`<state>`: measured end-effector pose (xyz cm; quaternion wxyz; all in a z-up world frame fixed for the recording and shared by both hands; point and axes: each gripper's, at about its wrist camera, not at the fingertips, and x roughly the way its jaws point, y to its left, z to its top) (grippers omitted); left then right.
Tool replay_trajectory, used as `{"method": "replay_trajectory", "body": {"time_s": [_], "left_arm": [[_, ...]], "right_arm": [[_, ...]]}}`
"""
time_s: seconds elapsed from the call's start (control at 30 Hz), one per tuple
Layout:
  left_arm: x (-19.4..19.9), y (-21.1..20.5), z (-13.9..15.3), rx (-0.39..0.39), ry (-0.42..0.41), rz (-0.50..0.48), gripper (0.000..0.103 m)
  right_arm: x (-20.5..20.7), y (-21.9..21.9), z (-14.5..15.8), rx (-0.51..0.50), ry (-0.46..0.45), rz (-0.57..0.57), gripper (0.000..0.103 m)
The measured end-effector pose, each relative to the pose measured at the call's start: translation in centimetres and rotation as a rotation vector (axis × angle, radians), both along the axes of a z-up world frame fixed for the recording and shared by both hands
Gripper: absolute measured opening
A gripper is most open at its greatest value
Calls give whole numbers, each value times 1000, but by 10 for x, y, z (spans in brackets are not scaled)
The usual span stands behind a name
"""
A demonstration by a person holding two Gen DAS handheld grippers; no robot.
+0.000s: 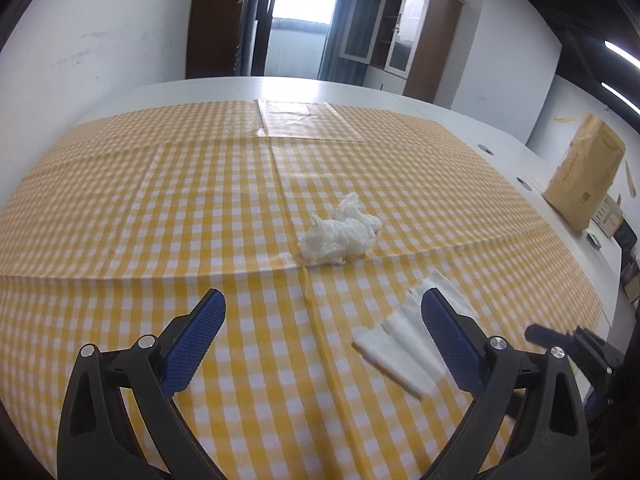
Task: Collect trash
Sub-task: 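Grasp the crumpled white tissue with the left tool while the right tool grasps the flat white napkin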
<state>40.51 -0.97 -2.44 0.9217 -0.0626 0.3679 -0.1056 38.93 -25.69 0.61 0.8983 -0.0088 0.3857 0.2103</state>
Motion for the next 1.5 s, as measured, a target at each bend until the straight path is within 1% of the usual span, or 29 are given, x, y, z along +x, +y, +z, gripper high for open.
{"method": "replay_trajectory", "body": {"time_s": [0.1,0.17,0.23,0.27,0.33,0.4,0.43,0.47,0.5,0.57,0.6,0.63,0.67,0.7,0.73,0.77,0.8,0.87,0.9,0.93,0.97,1.03,1.07,1.13,1.2,1.27,1.43,1.47,1.5], "left_arm": [[26,2,-6,-14,58,7,93],[35,-2,-8,-19,62,-19,93],[46,-8,-13,-7,67,-30,93],[52,-9,-16,-7,75,-23,87],[67,-4,-23,-44,102,22,81],[78,0,-28,-118,121,28,81],[82,-2,-30,-128,119,21,79],[84,-4,-32,-120,110,20,76],[85,-6,-35,-112,102,19,73],[90,-12,-43,-86,113,-4,58],[93,-14,-46,-62,132,-13,55],[94,-14,-46,-59,119,-28,53],[94,-15,-45,-56,104,-41,53],[95,-16,-45,-37,100,-57,50],[96,-17,-48,-18,106,-63,39],[97,-17,-51,-6,113,-61,30],[98,-18,-52,-2,114,-60,26],[97,-16,-51,-5,103,-65,14],[94,-17,-48,-6,89,-68,13],[93,-16,-45,-7,75,-68,12],[89,-16,-41,-7,51,-69,11],[84,-13,-33,-12,21,-61,10],[82,-11,-29,-22,14,-59,10],[76,-9,-20,-71,-1,-72,10],[66,-12,-13,-77,-5,-61,9],[53,-17,-3,-87,-16,-77,9],[3,-29,26,-28,-71,-145,9],[-12,-27,33,-27,-88,-151,9],[-23,-24,38,-32,-99,-159,9]], "right_arm": [[12,5,-5,-8,35,13,82],[19,8,-7,-8,58,23,80],[26,13,-10,-25,73,27,76],[30,16,-13,-36,88,28,73],[37,21,-16,-26,121,45,68],[43,26,-21,-26,141,48,65],[44,28,-23,-36,142,48,65],[46,31,-25,-45,145,49,63],[47,34,-28,-56,150,52,61],[47,39,-29,-73,140,58,59],[47,41,-30,-79,133,59,58],[46,41,-30,-79,125,56,58],[46,43,-31,-85,121,54,56],[44,46,-31,-103,111,47,53],[44,49,-31,-125,103,37,47],[44,51,-31,-107,121,20,41],[42,54,-32,-130,113,10,38],[39,54,-32,-158,102,-3,21],[36,53,-32,-152,106,-1,15],[32,51,-32,-139,113,4,5],[26,48,-30,-115,119,9,5],[10,40,-24,-88,95,6,5],[4,36,-21,-78,85,2,5],[-12,24,-14,-45,68,-14,5],[-27,14,-6,-30,48,-25,5],[-40,6,0,-18,37,-41,5],[-62,-6,12,8,1,-36,5],[-65,-7,13,-8,-19,-26,5],[-73,-7,14,3,-25,-19,5]]}}
